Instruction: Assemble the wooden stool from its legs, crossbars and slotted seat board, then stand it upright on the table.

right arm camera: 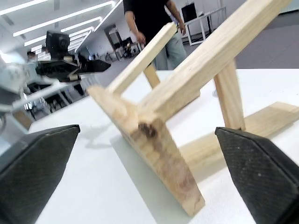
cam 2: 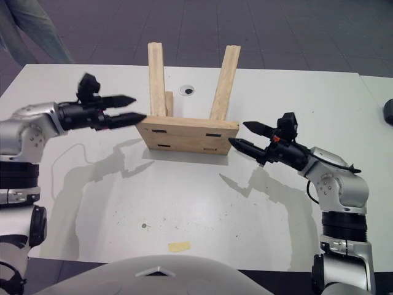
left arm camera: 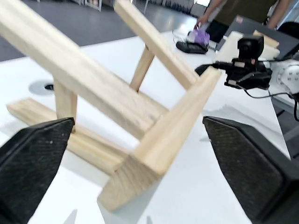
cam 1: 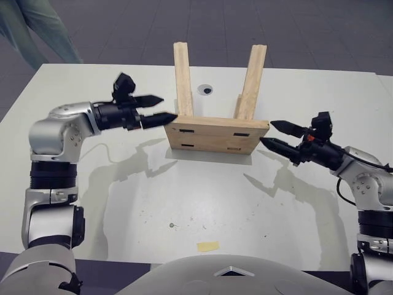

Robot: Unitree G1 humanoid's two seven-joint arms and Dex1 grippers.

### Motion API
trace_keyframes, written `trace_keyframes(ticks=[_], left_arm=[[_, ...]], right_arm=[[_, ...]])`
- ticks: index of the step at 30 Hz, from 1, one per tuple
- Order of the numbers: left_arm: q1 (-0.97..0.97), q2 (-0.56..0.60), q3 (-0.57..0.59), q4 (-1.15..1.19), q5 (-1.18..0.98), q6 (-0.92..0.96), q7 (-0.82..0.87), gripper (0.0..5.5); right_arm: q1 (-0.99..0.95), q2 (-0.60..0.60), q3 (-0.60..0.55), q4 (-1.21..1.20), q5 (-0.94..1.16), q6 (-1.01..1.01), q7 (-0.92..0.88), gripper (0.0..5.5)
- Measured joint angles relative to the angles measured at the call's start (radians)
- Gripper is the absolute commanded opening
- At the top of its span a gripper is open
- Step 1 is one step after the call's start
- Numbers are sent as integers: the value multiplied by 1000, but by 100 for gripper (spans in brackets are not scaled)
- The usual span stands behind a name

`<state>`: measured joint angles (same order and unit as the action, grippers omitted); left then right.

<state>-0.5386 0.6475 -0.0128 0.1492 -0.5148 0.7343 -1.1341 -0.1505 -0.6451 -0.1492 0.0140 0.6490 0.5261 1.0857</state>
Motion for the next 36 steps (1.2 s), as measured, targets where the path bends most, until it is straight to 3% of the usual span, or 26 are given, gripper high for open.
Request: trace_keyframes(ticks=[4,6,11,19,23,29,32,36], left_arm=[[-10,-4,-97,77,83,-103,-67,539],[-36,-35,-137,151,125,-151,-77,540],[-78,-79,-218,290,206,-254,-137,456],[-56,-80,-240,386,237,-270,-222,319],[-53,-86,-207,381,236,-242,-210,256],[50,-21,-140,116,126,-5,-224,249],[131,-1,-22,-46,2,141,-187,243],[143,-116,218,-168,-156,369,16,240]], right_arm=[[-65,-2,84,169,-141,-161,66,540],[-129,22,94,259,-157,-190,87,507],[-243,57,132,396,-159,-177,173,424],[-242,84,157,420,-147,-77,240,296],[-234,99,157,419,-147,-73,258,286],[-96,78,79,168,3,112,234,265],[-10,96,-17,9,171,253,147,248],[24,201,-163,-115,418,318,-123,226]])
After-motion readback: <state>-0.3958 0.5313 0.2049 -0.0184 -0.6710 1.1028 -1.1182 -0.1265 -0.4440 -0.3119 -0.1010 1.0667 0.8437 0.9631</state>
